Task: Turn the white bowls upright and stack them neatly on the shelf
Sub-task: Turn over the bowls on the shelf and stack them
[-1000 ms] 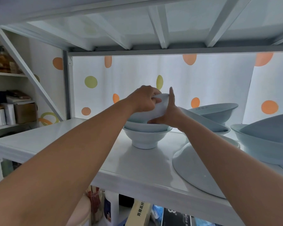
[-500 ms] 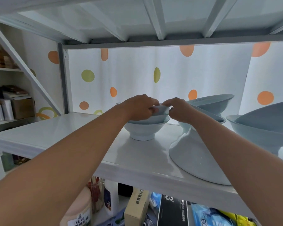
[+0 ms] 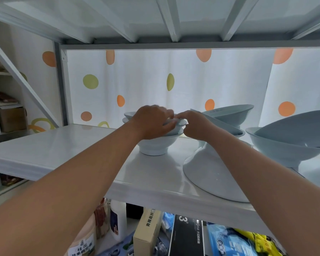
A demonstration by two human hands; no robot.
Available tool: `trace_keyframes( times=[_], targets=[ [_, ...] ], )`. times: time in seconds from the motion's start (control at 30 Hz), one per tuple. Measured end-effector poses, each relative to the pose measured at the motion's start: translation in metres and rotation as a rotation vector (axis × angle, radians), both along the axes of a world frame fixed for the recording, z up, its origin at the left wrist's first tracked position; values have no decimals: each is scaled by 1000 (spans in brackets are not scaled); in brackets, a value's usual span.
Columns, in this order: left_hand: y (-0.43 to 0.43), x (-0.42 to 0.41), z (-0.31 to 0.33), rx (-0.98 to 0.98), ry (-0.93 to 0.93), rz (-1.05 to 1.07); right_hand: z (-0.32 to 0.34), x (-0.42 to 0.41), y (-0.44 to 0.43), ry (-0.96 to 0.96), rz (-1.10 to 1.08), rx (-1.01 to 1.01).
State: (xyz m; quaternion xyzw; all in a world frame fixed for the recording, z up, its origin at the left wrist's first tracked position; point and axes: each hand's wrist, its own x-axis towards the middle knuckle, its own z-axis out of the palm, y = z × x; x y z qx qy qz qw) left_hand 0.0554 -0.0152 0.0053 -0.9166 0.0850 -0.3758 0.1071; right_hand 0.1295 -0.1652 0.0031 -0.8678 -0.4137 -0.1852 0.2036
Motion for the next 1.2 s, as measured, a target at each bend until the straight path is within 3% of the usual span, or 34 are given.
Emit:
trace_keyframes(
  times=[0.1, 0.27, 0.53, 0.67, 0.83, 1.2],
  targets=[
    [-23, 11, 0, 16, -190, -169, 4, -5, -15, -21, -25, 31],
    [-61, 23, -6, 82, -322, -255, -3, -9, -49, -50, -26, 90],
    [-108, 24, -16, -19, -209, -228, -9, -18, -105, 121, -51, 17],
    [-131, 20, -19, -187, -88, -129, -12, -14, -123, 254, -130, -48],
    [-145, 9, -23, -386, 4, 30, -23, -14, -132, 459, -84, 80],
    [-153, -7, -53, -1104, 327, 221, -35, -26, -135, 450, -108, 338]
  ],
)
